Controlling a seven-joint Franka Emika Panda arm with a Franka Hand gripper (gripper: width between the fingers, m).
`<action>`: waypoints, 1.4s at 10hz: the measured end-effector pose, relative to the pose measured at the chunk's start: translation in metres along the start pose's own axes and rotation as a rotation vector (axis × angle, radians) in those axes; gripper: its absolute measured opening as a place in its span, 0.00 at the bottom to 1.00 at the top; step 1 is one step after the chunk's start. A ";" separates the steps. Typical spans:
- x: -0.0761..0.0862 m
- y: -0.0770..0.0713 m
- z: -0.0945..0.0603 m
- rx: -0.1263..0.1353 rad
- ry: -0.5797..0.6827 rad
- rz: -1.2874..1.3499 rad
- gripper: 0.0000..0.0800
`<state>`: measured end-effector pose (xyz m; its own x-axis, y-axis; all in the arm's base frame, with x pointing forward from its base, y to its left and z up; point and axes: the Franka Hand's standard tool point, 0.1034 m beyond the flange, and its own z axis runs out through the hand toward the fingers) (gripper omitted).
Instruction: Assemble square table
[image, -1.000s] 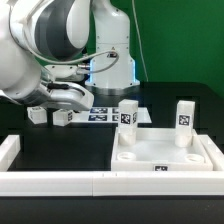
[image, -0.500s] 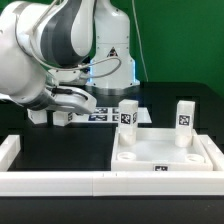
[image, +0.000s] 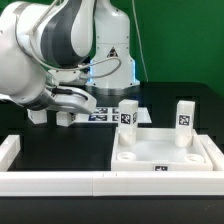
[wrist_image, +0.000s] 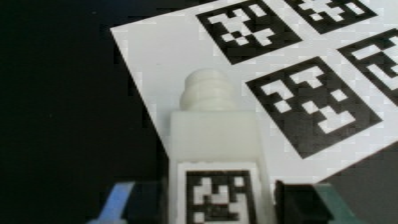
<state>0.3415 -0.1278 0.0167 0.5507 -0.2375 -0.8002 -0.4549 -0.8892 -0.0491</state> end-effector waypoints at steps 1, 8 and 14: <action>0.000 0.000 0.000 0.000 0.000 0.000 0.36; -0.052 -0.040 -0.060 0.041 -0.010 -0.053 0.36; -0.055 -0.099 -0.105 -0.001 0.363 -0.119 0.36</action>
Offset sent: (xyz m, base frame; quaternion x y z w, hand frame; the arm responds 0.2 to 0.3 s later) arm 0.0000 0.0000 0.0000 0.0000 0.0000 0.0000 1.0000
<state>0.4297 -0.0682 0.1285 0.8115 -0.2558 -0.5254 -0.3726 -0.9191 -0.1280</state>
